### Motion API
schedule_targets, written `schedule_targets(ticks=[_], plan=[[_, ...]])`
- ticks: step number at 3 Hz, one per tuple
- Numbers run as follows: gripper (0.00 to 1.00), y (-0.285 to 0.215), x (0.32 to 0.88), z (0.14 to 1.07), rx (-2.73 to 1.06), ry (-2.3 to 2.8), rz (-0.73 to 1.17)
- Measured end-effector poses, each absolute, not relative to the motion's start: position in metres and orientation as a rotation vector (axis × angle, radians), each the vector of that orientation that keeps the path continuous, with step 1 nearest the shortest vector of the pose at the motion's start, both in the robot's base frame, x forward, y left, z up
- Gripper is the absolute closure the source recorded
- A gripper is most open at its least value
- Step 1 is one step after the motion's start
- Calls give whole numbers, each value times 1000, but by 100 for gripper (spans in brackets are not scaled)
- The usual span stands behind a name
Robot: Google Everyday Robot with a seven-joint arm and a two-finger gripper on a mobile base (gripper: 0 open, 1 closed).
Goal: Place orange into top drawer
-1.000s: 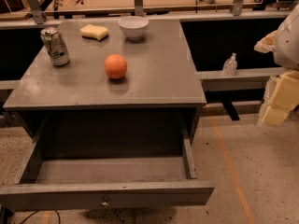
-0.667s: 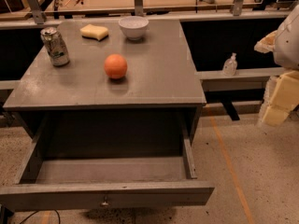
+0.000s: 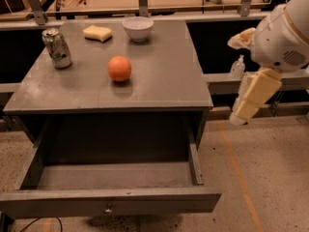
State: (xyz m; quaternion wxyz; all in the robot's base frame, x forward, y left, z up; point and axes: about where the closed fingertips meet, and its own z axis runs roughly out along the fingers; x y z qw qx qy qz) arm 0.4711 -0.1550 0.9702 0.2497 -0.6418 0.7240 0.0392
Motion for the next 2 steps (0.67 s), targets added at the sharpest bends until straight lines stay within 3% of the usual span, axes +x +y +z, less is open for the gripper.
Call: schedule_targets(ticks=[2], plan=[[0,-59,558,938,-1710,1746,334]])
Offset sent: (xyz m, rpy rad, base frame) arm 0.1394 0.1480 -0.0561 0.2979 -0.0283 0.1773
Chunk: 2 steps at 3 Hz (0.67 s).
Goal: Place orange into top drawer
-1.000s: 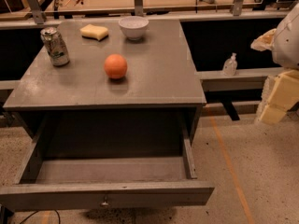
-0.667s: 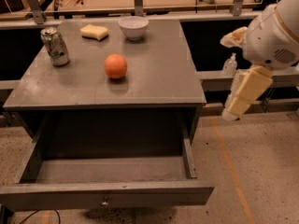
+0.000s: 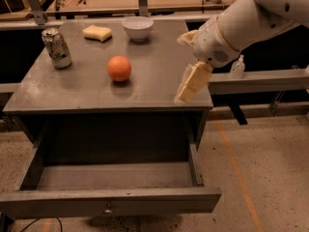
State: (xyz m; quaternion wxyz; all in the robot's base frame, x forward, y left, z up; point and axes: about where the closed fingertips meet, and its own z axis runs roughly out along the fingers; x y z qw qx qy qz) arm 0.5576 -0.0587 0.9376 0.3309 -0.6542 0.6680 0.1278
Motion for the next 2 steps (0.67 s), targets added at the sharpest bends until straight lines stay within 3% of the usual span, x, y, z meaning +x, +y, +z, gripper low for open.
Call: schedule_targets(ticks=[2], plan=[[0,-38,587,929,-1620,1711,397]])
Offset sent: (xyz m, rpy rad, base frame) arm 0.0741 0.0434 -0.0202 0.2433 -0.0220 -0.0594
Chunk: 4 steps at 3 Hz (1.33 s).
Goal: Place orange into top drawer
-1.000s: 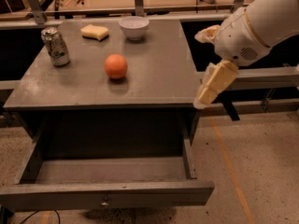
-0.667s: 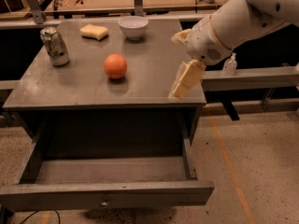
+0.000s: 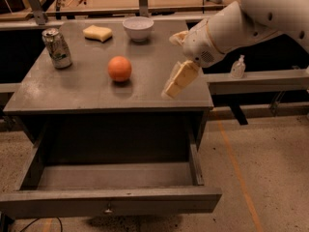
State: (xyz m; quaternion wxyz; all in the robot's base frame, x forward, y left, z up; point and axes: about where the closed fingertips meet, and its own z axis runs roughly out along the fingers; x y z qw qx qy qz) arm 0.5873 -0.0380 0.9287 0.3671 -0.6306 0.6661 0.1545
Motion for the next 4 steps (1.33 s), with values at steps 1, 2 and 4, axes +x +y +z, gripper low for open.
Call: schedule_targets(ticks=[1,2,4], plan=[[0,-3,626,925,-1561,1624,479],[0,32,653,909,-1530,1609,547],[0,83,691,875,-1515,1675,631]])
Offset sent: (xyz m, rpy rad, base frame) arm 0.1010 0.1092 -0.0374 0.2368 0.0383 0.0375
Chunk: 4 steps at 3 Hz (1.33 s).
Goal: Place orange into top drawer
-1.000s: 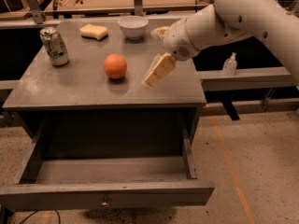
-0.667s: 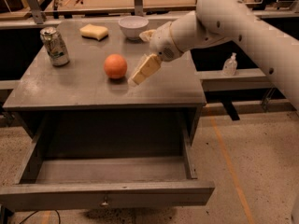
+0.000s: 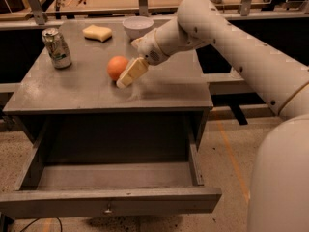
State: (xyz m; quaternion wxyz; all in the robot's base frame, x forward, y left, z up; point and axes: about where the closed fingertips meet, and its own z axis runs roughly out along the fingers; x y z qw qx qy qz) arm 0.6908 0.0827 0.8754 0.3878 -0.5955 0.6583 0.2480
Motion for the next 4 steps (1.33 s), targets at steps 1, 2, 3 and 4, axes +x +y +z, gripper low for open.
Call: schedule_targets(ticks=[1,2,3,4], plan=[[16,100,700,867,-1518,1677,675],[39,105,702,859,-1521,1682,705],[63,102,698,854,-1531,1674,726],[86,85,678,866,-1546,1641,743]])
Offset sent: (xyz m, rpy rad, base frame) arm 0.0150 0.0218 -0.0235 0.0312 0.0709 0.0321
